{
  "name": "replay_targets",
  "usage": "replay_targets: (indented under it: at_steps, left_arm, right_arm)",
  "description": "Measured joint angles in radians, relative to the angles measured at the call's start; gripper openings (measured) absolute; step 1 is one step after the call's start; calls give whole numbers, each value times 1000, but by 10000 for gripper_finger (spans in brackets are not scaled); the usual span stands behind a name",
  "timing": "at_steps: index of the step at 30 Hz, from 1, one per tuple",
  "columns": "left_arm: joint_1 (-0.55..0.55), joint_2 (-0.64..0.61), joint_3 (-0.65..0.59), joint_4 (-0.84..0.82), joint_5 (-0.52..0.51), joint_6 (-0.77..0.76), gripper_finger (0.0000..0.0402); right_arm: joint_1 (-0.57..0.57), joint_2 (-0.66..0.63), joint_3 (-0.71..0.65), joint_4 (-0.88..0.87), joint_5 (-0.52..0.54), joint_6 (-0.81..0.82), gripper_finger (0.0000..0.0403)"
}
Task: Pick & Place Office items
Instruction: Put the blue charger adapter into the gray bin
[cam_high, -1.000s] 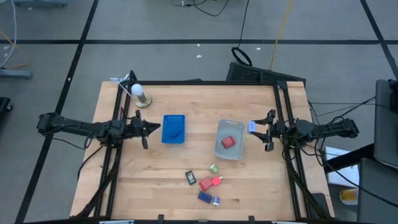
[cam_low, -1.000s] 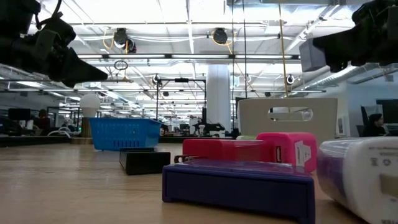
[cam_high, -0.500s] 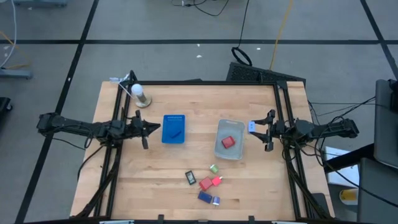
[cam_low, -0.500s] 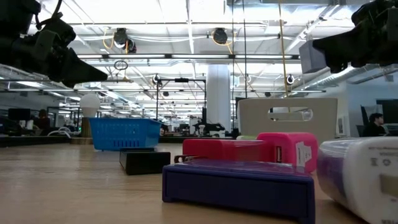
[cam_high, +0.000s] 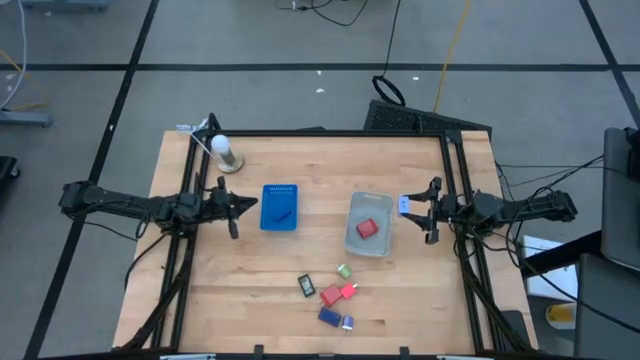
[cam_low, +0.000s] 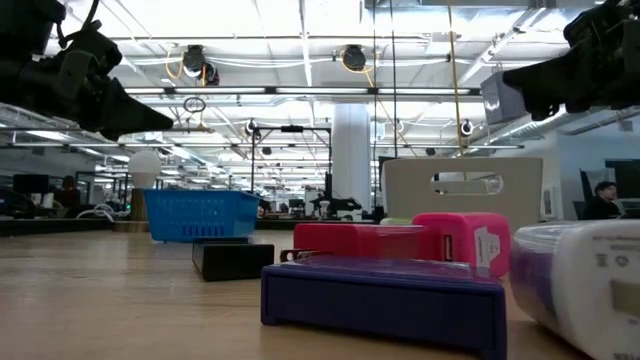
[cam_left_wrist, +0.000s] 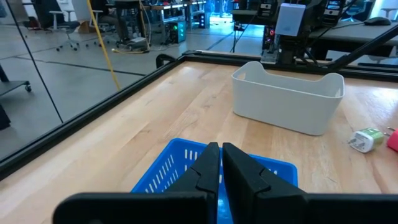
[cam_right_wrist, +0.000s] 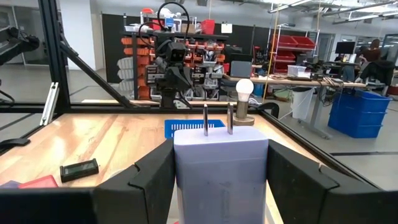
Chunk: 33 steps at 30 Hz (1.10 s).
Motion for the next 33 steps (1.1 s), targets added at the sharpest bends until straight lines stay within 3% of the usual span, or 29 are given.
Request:
replay_targets:
  at_steps: [14, 19, 25, 33]
  left_arm:
    - [0, 0, 0, 2, 0, -1, 24]
    - [0, 0, 0, 11, 0, -3, 24]
    - [0, 0, 0, 11, 0, -7, 24]
    - [0, 0, 0, 7, 0, -3, 24]
  right_arm:
    - [0, 3, 1, 62, 22, -24, 208]
    - [0, 53, 68, 63, 27, -55, 208]
    - [-19, 206, 224, -26, 32, -55, 208]
    - [-122, 522, 454, -160, 29, -31, 208]
